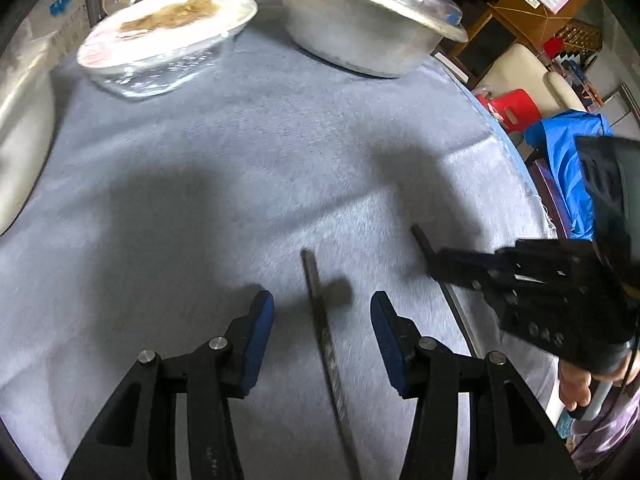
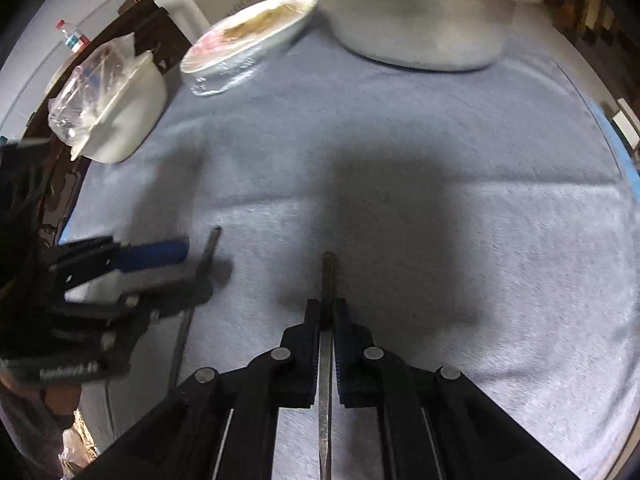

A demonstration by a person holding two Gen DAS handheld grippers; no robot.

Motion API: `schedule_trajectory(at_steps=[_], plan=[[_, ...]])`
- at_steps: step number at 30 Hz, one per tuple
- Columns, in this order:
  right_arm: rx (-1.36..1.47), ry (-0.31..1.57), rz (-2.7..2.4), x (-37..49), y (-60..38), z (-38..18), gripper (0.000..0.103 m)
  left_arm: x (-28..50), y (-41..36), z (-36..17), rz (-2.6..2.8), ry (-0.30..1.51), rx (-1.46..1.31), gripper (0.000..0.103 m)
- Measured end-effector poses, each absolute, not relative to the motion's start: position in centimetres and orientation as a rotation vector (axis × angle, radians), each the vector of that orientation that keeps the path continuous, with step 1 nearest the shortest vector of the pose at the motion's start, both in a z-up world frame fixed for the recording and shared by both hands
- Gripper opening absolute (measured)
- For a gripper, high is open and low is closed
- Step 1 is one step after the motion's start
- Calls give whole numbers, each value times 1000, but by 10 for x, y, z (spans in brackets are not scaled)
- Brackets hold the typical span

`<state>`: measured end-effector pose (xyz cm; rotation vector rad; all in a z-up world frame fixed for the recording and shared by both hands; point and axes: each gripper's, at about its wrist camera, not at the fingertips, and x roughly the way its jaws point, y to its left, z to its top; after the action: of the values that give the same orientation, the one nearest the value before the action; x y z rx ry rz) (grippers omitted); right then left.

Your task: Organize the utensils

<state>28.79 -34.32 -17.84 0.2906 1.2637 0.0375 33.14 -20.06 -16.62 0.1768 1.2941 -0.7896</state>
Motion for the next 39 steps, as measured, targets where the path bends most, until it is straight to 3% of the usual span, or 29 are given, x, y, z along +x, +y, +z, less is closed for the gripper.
schedule_trajectory(at_steps=[2, 8, 10, 12, 22, 39], plan=[[288, 1281, 44, 293, -345, -181, 9, 337, -207, -167, -800, 1303, 182, 51], [209, 1305, 33, 298, -333, -178, 14, 347, -217, -168, -795, 1336, 172, 37], [212, 1288, 29, 297, -333, -177, 14, 349, -220, -171, -779, 1339, 185, 16], [198, 1282, 23, 293, -333, -176, 10, 353, -217, -174, -774, 1360, 166, 7], [291, 1128, 53, 261, -341, -138, 7, 339, -164, -158, -678, 1306, 63, 6], [280, 753, 15, 139, -325, -34, 7, 238, -35, -21, -543, 924, -50, 6]])
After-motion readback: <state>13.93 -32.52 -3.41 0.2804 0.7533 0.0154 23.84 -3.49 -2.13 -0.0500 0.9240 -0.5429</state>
